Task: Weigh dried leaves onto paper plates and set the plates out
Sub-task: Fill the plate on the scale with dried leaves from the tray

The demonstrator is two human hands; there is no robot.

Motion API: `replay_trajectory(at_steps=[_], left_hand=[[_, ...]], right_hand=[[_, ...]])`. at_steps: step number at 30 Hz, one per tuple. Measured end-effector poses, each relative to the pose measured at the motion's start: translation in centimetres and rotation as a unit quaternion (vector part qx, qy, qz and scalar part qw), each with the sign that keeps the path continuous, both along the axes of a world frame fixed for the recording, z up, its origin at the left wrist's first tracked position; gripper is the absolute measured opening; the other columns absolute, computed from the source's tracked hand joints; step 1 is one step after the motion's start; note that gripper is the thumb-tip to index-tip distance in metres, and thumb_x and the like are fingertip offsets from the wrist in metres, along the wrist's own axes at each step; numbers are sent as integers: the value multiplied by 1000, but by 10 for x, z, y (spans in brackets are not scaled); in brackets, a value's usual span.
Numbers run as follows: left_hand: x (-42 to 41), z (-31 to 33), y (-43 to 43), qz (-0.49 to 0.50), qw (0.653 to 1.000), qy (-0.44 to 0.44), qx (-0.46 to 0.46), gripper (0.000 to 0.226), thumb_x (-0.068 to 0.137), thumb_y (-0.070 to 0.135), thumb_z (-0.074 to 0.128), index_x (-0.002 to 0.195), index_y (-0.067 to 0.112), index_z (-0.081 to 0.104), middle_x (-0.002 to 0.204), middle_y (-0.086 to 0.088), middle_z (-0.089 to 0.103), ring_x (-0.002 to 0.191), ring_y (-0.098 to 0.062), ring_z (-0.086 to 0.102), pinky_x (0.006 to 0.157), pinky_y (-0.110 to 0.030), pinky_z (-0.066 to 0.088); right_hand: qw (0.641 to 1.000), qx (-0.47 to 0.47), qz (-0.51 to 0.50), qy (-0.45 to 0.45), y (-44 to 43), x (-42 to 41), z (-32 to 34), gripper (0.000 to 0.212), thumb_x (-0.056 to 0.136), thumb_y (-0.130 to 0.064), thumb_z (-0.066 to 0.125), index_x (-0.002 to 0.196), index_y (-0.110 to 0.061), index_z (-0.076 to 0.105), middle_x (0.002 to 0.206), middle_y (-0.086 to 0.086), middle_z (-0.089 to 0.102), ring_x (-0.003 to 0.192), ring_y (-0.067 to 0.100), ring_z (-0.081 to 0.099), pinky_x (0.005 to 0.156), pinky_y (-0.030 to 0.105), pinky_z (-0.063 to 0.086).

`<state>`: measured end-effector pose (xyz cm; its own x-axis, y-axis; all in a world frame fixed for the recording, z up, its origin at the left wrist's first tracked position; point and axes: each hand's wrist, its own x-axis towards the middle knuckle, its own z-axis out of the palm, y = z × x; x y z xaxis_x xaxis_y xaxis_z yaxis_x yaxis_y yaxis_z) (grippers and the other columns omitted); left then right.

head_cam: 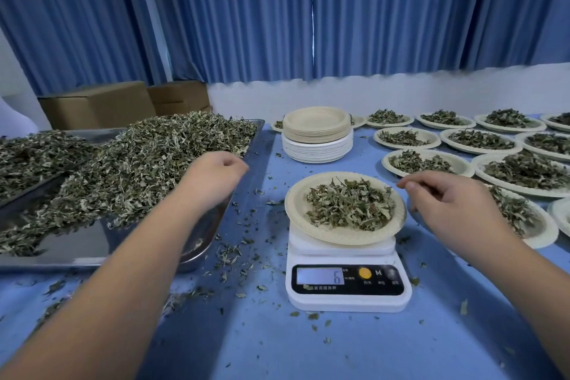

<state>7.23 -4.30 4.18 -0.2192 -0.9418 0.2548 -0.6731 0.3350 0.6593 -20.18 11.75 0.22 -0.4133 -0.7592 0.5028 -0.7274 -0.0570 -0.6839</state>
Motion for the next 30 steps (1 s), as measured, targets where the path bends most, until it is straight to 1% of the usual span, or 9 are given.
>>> replay_trajectory(at_steps=[2, 4, 6, 8, 12, 20, 23, 26, 30], left_hand=[[14, 1, -23, 42, 994, -100, -18, 20, 96, 26, 49, 98, 26, 69, 92, 8, 67, 77, -12, 60, 63, -24, 44], [30, 0, -45, 98, 971, -217, -13, 27, 94, 24, 49, 115, 18, 65, 117, -6, 61, 101, -27, 59, 88, -37, 49], [45, -4, -57, 153, 928, -338, 37, 37, 91, 29, 50, 125, 17, 57, 134, -18, 47, 117, -38, 51, 101, -49, 44], [53, -10, -62, 161, 905, -380, 99, 48, 93, 35, 48, 136, 15, 48, 141, -22, 41, 129, -41, 41, 106, -50, 39], [50, -19, -51, 77, 920, -356, 144, 41, 98, 27, 52, 132, 6, 53, 134, -18, 52, 122, -32, 49, 98, -31, 39], [44, -30, -36, 40, 962, -260, 75, 22, 86, 16, 70, 107, 21, 69, 111, -4, 65, 94, -20, 58, 86, -26, 46], [45, -31, -33, 36, 964, -262, 38, 47, 87, 21, 68, 132, 24, 54, 133, -11, 48, 93, -22, 58, 80, -30, 48], [45, -32, -32, -16, 949, -315, 21, 65, 92, 17, 60, 149, 34, 32, 152, -8, 29, 110, -22, 54, 88, -32, 48], [41, -33, -29, -63, 934, -350, 21, 38, 92, 8, 53, 123, 28, 64, 125, -3, 64, 104, -21, 59, 85, -29, 47]], right_hand=[[1000, -3, 0, 0, -1, 0, 0, 25, 93, -15, 56, 80, -32, 68, 62, 7, 64, 41, 6, 45, 40, 13, 34], [1000, -6, -1, -2, -2, 0, 0, 23, 92, -14, 57, 81, -30, 69, 58, 2, 62, 42, 5, 46, 42, 12, 35], [1000, -4, -4, -1, -5, 0, 0, 22, 92, -14, 57, 83, -28, 71, 53, -5, 60, 42, 4, 47, 43, 12, 35], [1000, 4, -4, 7, -6, 0, 0, 21, 92, -15, 57, 83, -28, 71, 50, -9, 57, 40, 6, 44, 41, 13, 34], [1000, 18, 6, 19, -7, 1, 0, 22, 94, -15, 55, 84, -28, 70, 42, -12, 49, 37, 7, 40, 39, 15, 32], [1000, 7, -6, 2, -4, -2, 0, 21, 93, -14, 55, 84, -25, 71, 46, -8, 55, 36, 6, 42, 36, 12, 28], [1000, -3, -13, -10, -2, -3, 2, 21, 93, -13, 55, 84, -23, 71, 47, -6, 55, 37, 4, 43, 36, 9, 28], [1000, -3, -22, -6, 0, -3, 2, 21, 93, -14, 55, 84, -24, 71, 59, 6, 63, 39, 3, 46, 38, 9, 32], [1000, 1, -29, -10, 2, -6, 2, 21, 93, -15, 55, 84, -26, 72, 65, 15, 62, 38, 6, 42, 38, 11, 31]])
